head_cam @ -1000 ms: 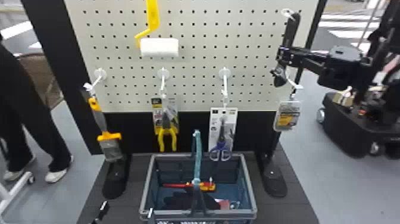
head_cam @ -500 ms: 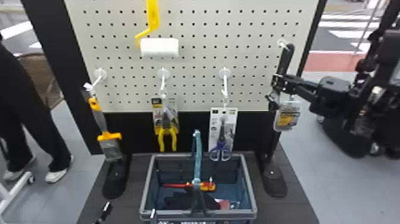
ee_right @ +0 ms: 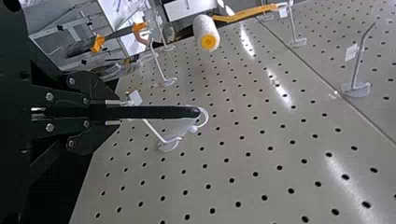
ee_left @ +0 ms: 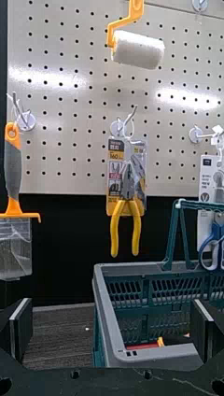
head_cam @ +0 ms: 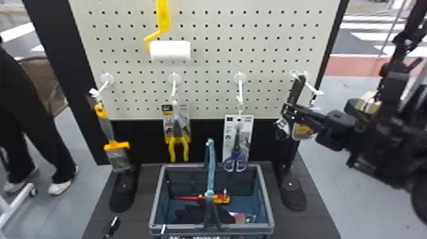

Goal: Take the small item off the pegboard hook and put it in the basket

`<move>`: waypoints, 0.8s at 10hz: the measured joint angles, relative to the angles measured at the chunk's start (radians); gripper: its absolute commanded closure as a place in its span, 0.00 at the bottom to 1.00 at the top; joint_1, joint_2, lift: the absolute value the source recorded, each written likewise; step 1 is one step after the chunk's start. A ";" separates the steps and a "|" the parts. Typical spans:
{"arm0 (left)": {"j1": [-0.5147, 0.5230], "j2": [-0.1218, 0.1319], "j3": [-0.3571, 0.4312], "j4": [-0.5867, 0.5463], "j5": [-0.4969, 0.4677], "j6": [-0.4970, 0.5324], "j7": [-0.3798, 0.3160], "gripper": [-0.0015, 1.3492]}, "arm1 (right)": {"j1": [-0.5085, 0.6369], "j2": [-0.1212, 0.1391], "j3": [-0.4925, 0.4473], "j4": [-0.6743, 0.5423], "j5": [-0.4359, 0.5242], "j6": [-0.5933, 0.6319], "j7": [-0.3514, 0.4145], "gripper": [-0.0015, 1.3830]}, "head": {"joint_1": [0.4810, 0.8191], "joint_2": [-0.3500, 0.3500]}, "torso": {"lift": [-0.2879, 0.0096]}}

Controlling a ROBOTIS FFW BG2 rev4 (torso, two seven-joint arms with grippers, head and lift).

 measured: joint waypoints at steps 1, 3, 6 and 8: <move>0.000 0.000 0.002 0.002 0.000 0.000 -0.002 0.04 | 0.032 0.030 -0.003 0.008 0.001 -0.021 -0.024 0.85 | 0.20 0.50 | 0.63; 0.000 0.000 0.003 0.007 0.000 0.002 -0.003 0.04 | 0.079 0.071 -0.005 0.036 0.000 -0.051 -0.049 0.85 | 0.20 0.50 | 0.63; -0.002 0.000 0.001 0.013 -0.002 0.004 -0.007 0.04 | 0.110 0.110 -0.002 0.091 0.008 -0.087 -0.058 0.85 | 0.20 0.50 | 0.63; -0.010 0.000 -0.002 0.019 -0.004 0.005 -0.009 0.04 | 0.116 0.121 0.006 0.129 0.010 -0.111 -0.059 0.90 | 0.20 0.50 | 0.63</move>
